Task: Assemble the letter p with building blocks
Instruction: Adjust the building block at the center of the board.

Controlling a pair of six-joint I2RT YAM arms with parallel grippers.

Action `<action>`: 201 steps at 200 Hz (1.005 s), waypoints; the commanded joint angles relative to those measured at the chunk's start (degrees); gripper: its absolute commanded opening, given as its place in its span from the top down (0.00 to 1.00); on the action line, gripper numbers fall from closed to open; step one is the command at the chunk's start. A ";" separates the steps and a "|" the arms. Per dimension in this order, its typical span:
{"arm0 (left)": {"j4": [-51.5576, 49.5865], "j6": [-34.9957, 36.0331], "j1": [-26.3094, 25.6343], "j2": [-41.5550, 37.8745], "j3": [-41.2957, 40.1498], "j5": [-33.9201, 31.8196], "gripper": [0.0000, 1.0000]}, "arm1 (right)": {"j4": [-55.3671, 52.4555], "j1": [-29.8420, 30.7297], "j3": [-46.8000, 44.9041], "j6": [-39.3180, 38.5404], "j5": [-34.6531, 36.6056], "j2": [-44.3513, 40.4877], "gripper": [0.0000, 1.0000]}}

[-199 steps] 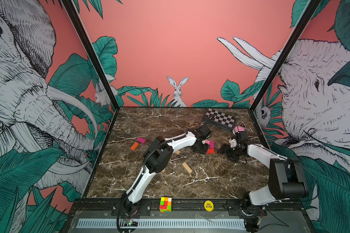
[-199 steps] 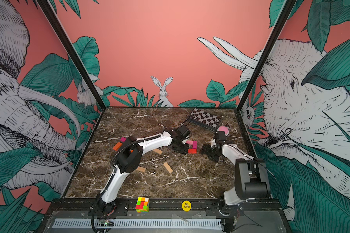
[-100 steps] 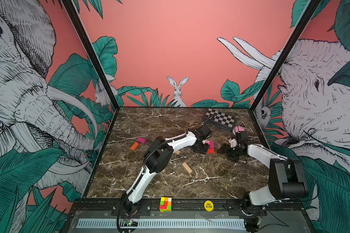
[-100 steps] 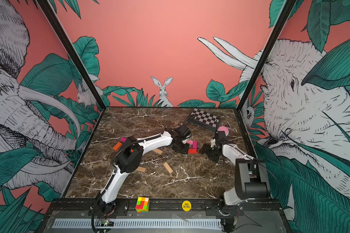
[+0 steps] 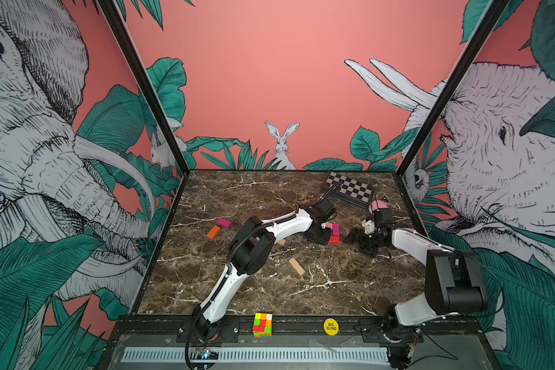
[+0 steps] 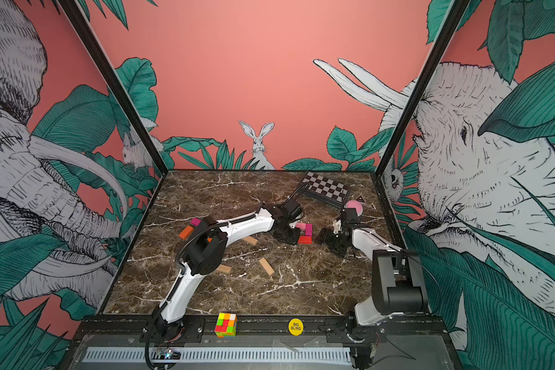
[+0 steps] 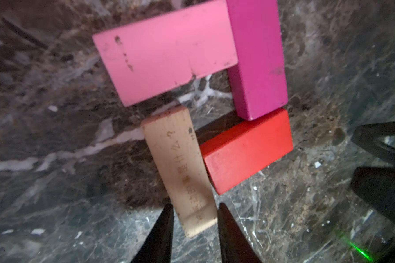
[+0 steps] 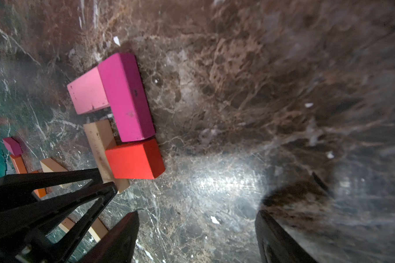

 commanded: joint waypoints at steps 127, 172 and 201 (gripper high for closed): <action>-2.02 -3.76 -0.38 1.27 0.16 -1.94 0.67 | -1.80 -0.37 1.06 -2.46 -2.49 1.86 0.18; -2.46 -4.37 -0.38 1.71 0.24 -2.13 0.67 | -1.55 -0.37 0.71 -2.38 -2.66 1.59 0.18; -2.61 -5.07 -0.38 1.54 -0.03 -2.51 0.67 | -1.81 -0.37 0.71 -2.51 -2.84 1.50 0.18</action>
